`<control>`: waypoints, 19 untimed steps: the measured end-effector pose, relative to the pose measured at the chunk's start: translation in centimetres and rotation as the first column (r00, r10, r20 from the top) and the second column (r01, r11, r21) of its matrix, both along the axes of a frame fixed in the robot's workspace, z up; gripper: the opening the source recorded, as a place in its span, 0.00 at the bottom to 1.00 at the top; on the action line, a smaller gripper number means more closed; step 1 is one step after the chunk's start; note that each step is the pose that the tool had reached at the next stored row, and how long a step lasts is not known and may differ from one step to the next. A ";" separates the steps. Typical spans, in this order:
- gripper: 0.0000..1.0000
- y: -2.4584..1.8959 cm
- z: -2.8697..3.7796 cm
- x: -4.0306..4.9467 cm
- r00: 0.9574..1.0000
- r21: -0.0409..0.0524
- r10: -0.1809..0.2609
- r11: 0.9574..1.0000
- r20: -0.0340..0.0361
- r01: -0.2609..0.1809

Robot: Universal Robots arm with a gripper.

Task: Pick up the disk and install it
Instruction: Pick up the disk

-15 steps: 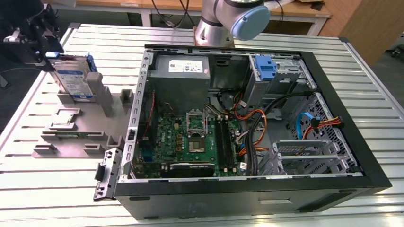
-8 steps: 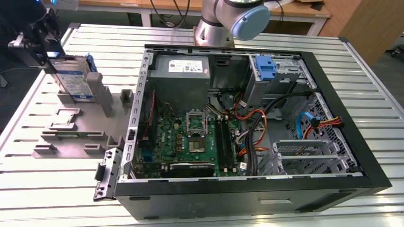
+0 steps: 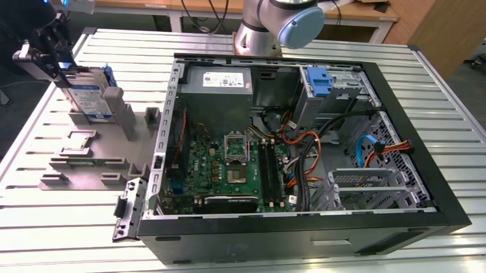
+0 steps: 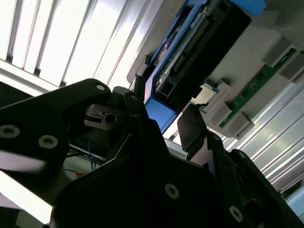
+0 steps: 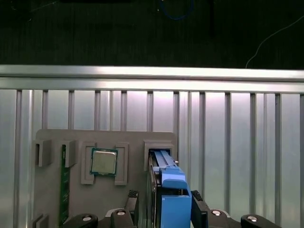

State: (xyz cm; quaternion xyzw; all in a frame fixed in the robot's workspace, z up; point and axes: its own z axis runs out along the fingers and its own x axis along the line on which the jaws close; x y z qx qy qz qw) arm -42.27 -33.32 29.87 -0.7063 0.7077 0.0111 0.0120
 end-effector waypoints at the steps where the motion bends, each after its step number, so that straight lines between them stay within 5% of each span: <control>1: 0.54 0.00 -0.06 -0.02 1.000 0.000 -0.001 1.000 0.000 0.001; 9: 0.54 0.01 -0.95 -0.22 0.999 0.000 -0.050 0.999 0.000 0.050; 19: 0.54 0.02 -1.01 -0.24 0.998 0.000 -0.061 0.998 -0.003 0.061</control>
